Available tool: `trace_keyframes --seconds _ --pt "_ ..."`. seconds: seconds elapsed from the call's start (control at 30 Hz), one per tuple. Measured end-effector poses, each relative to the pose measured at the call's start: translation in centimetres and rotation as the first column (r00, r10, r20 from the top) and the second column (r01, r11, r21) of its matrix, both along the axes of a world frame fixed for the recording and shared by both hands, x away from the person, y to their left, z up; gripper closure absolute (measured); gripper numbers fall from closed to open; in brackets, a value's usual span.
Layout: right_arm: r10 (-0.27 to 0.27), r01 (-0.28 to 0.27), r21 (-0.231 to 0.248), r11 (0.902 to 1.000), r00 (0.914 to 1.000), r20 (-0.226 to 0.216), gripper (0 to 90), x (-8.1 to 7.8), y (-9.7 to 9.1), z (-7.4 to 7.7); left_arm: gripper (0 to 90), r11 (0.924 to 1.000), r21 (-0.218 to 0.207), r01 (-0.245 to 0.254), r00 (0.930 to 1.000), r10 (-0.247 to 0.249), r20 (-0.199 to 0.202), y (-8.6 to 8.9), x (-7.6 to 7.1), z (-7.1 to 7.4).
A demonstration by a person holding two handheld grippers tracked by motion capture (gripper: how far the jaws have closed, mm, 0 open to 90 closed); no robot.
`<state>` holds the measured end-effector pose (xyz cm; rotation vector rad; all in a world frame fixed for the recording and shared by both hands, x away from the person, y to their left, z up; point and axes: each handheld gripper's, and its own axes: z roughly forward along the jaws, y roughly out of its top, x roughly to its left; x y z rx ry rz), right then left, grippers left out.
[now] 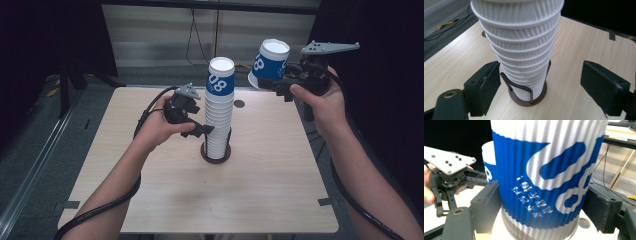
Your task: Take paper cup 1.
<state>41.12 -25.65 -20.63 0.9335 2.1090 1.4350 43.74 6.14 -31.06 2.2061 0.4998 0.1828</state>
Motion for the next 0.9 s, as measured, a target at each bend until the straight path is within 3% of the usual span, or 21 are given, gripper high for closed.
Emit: trace_keyframes --seconds 0.9 --pt "0.056 -0.058 -0.043 0.9974 0.9976 -0.039 20.7 -1.5 -1.0 -4.6 16.4 0.999 -0.008 0.045 0.999 -0.045 0.001 -0.2 -1.7 -1.2"
